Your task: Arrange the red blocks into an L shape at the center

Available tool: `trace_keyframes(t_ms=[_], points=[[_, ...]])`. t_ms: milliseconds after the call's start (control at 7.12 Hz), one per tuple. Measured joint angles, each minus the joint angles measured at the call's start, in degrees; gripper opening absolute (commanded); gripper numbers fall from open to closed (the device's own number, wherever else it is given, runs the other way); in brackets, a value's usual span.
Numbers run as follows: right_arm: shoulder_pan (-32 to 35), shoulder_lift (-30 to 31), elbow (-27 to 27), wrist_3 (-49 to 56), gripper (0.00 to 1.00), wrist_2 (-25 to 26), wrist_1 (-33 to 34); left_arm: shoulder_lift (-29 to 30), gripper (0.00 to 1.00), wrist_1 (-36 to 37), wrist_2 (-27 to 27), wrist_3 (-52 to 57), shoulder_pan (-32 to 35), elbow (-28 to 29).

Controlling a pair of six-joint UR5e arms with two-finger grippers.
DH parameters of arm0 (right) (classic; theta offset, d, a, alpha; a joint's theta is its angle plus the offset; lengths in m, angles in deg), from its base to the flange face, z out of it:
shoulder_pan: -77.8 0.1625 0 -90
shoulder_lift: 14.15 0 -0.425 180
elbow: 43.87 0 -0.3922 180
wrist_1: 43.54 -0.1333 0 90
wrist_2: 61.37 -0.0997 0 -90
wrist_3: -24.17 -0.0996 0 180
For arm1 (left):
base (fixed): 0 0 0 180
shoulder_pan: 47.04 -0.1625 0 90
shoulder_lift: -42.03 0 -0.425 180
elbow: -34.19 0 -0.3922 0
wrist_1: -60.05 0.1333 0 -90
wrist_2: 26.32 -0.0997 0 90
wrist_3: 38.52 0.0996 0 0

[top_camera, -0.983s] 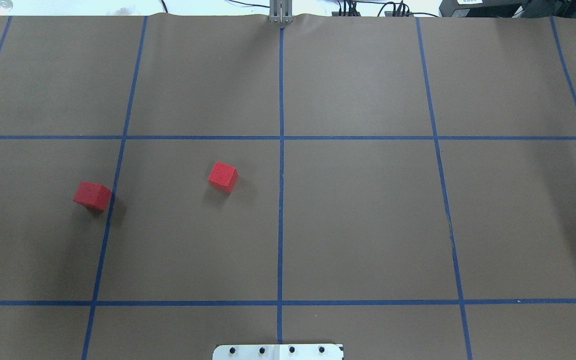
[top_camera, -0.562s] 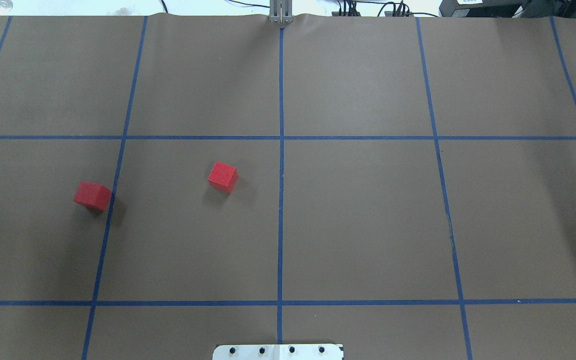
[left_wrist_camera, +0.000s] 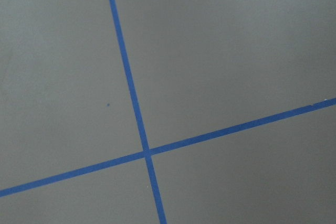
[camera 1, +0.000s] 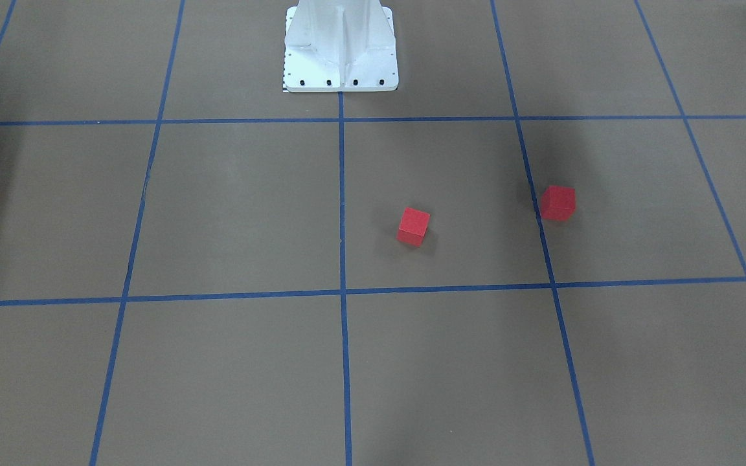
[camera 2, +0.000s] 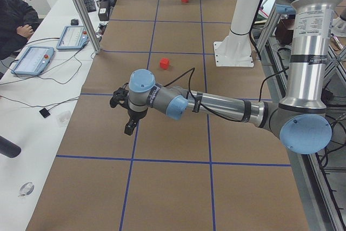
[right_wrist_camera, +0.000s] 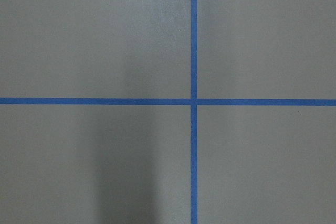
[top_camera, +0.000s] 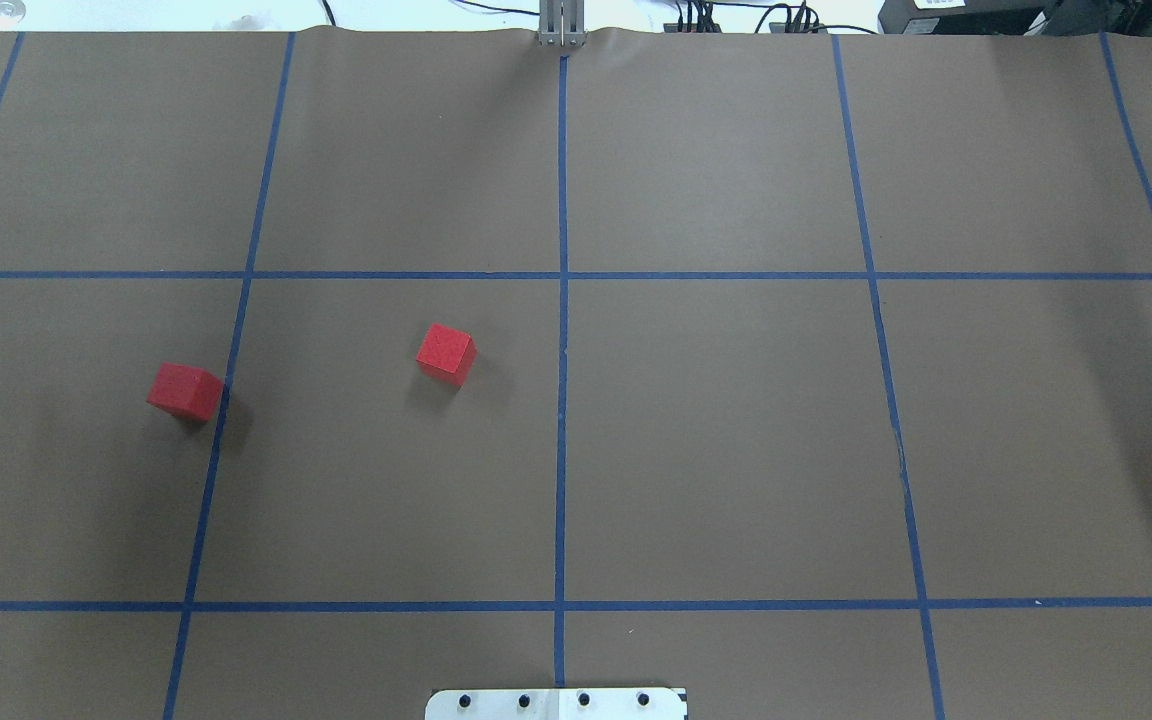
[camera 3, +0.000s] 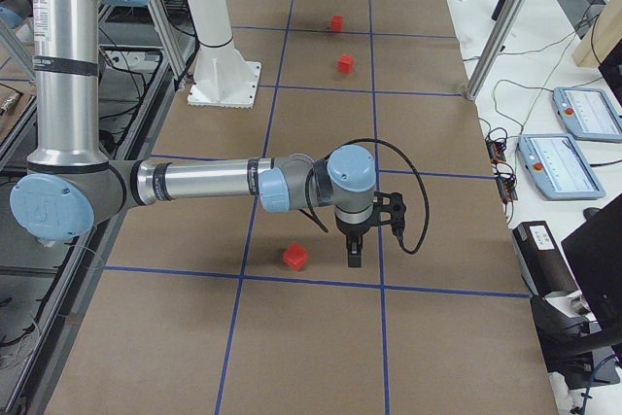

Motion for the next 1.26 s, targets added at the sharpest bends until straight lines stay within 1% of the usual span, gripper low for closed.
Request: trace_keyframes(t_ms=[140, 281, 562, 702, 843, 983, 1124, 1264], points=[[0.0, 0.0, 0.0, 0.0, 0.99, -0.2, 0.0, 2.2, 1.0, -0.4, 0.0, -2.1, -2.7, -1.4], [-0.1, -0.1, 0.0, 0.0, 0.99, -0.4, 0.0, 4.3, 1.0, -0.4, 0.0, -8.5, -6.0, -2.9], [-0.1, -0.1, -0.1, 0.0, 0.99, -0.5, 0.0, 11.1, 1.0, -0.3, -0.5, -28.0, -14.6, -4.6], [-0.1, -0.1, -0.1, 0.0, 0.99, -0.5, 0.0, 15.2, 1.0, -0.2, -2.6, -35.3, -19.5, -4.7], [-0.2, -0.2, -0.1, 0.0, 0.99, -0.5, 0.0, 18.8, 1.0, 0.7, -7.1, -40.5, -24.7, -4.6], [-0.3, -0.2, -0.1, 0.1, 0.99, -0.5, 0.0, 22.5, 1.0, 3.7, -12.6, -44.1, -30.0, -4.4], [-0.4, -0.2, -0.2, 0.1, 0.99, -0.4, 0.0, 25.7, 1.0, 7.4, -17.1, -45.6, -33.8, -4.0], [-0.6, -0.2, -0.3, 0.0, 0.99, -0.4, 0.0, 27.6, 1.0, 9.2, -20.9, -46.5, -36.9, -3.4]])
